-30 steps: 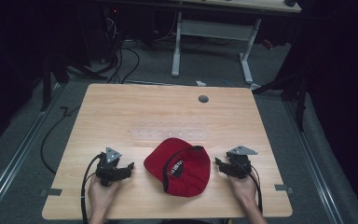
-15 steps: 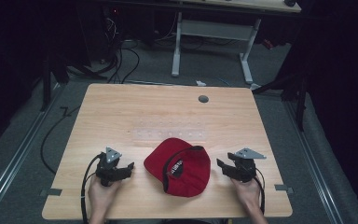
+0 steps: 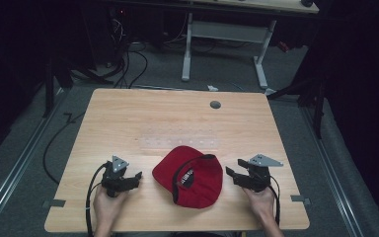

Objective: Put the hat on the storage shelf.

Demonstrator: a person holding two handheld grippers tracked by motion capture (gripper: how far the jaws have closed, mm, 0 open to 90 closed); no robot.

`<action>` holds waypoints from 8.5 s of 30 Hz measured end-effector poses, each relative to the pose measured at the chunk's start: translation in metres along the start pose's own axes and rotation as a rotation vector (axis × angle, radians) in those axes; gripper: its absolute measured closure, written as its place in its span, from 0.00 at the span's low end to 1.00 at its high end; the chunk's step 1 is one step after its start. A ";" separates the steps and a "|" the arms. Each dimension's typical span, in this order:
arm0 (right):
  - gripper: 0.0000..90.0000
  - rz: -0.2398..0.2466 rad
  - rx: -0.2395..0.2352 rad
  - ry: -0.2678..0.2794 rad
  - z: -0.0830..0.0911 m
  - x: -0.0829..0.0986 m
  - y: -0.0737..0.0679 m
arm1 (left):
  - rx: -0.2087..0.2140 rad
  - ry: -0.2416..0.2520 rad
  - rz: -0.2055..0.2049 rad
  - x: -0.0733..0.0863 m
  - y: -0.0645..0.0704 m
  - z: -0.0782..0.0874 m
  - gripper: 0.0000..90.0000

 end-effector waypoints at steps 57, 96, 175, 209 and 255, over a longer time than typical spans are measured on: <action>0.43 0.109 -0.161 -0.091 -0.061 -0.046 -0.034 | 0.000 0.000 0.000 0.000 0.000 0.000 0.29; 0.85 0.143 -0.300 -0.139 -0.078 -0.045 -0.036 | 0.000 0.002 0.003 0.000 0.000 0.000 0.29; 0.90 -0.018 -0.239 0.008 0.013 -0.084 -0.025 | 0.277 -0.035 -0.192 0.012 0.113 0.003 0.25; 0.89 0.025 -0.188 -0.167 0.006 -0.075 -0.033 | 0.310 0.067 -0.342 0.006 0.135 0.025 0.25; 0.73 -0.027 -0.411 -0.107 -0.001 -0.080 -0.042 | 0.424 -0.046 -0.458 -0.002 0.143 0.065 0.86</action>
Point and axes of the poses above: each handheld gripper's, and its own axes: z roughly backward along the jaws, x roughly out of its underside, y roughly to its right, the point moved 2 cm from there along -z, roughly forward along the jaws, and after that the axes turned 7 degrees about -y, right-handed, at the moved point
